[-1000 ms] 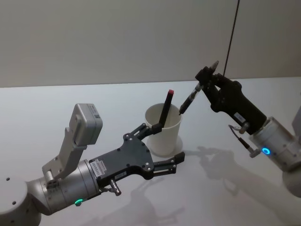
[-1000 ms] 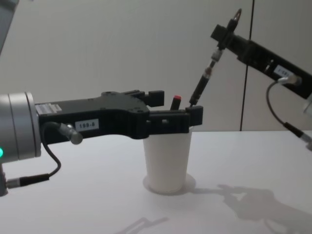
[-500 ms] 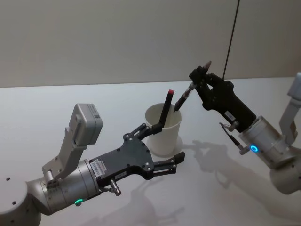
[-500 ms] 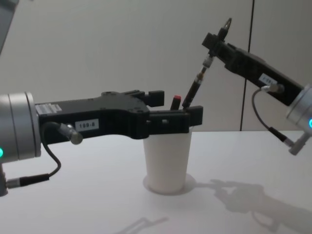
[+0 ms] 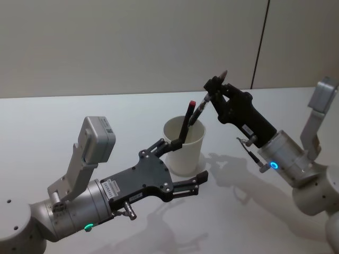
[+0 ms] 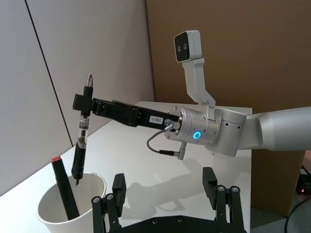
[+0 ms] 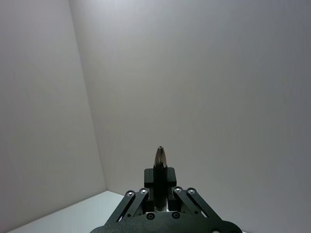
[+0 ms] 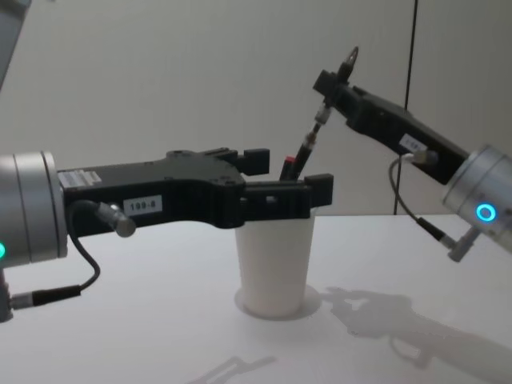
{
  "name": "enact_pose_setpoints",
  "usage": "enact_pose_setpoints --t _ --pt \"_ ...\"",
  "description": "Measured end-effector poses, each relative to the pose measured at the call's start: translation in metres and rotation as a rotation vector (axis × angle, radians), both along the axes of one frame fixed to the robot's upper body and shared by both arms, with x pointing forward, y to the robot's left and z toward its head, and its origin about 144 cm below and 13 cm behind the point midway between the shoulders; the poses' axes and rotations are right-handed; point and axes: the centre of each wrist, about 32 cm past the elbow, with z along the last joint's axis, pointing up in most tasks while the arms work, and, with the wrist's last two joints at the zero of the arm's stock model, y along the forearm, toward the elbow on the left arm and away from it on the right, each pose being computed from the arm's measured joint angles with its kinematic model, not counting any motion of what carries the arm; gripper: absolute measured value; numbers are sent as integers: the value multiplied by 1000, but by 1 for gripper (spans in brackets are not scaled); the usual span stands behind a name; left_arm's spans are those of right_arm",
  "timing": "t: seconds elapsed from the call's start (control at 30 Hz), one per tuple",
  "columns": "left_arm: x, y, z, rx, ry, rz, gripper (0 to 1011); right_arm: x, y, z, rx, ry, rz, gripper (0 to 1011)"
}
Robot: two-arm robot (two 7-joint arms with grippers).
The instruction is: Place the pen into the pen holder.
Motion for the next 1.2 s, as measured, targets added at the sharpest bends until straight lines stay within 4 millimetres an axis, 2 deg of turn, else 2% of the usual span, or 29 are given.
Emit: enact_pose_setpoints --t 0.37,0.47,0.53,0.63,0.67,0.73,0.77,0.8,0.97,1.0,1.1,1.17,1.2 --pt "0 0 0 0 0 0 1000 8 13 -5 -19 22 16 132" --pt "0 0 0 0 0 0 1000 9 15 -6 -25 26 20 181" --pt "0 0 0 0 0 0 1000 11 17 -7 -29 29 22 293" --pt "0 0 0 0 0 0 1000 12 19 -7 -35 32 24 352" --pt "0 0 0 0 0 0 999 12 20 -8 -36 32 25 412" --pt "0 0 0 0 0 0 1000 12 20 -8 -38 33 25 443" --pt "0 0 0 0 0 0 1000 13 21 -8 -41 33 26 509" --pt "0 0 0 0 0 0 1000 13 21 -8 -42 33 26 509" --pt "0 0 0 0 0 0 1000 12 21 -7 -47 30 22 670" --pt "0 0 0 0 0 0 1000 12 21 -6 -47 30 22 727" --pt "0 0 0 0 0 0 1000 11 20 -5 -49 25 19 781" --pt "0 0 0 0 0 0 1000 10 19 -5 -50 23 16 882" --pt "0 0 0 0 0 0 1000 9 17 -4 -51 21 13 898"
